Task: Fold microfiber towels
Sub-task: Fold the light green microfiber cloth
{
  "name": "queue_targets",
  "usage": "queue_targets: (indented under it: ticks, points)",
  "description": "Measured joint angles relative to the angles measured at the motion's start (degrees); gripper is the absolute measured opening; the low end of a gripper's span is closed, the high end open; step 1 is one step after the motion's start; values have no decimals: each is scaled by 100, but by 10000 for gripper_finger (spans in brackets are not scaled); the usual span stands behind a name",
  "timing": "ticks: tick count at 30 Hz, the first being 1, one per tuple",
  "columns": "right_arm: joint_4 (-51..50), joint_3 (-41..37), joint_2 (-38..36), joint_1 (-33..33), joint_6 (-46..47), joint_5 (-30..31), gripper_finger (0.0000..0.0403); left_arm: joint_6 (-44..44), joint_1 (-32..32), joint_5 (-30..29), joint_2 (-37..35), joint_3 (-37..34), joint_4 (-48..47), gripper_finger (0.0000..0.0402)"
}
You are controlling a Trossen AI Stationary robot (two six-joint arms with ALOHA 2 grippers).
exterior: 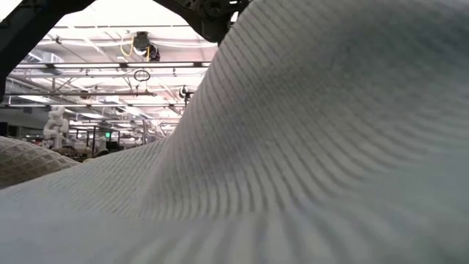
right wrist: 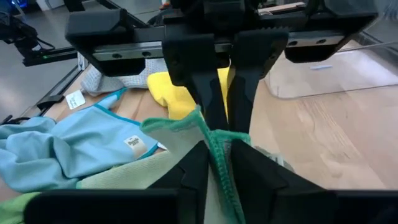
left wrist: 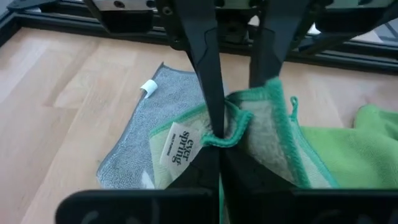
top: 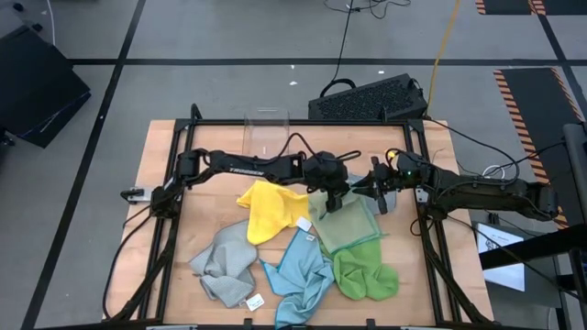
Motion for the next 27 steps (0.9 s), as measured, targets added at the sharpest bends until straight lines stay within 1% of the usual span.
queue_targets:
  ticks: [4,12,22,24,27]
  points:
    - [-2,2,0,0,-16,34,79,-200,47,96,-40,0,-22,4]
    - [-24,4,2,0,-24,2,72,-344,53,319,-46,0,-24,4]
    - [-42,11,4,-2,-22,54,45,-401,100,423,-249,-4,-192,2]
    - [-71,7,15,-4,-16,70,34,-529,108,544,-264,2,-134,6]
    - [-93,0,21,-4,21,46,10,-953,116,933,-264,2,-158,30]
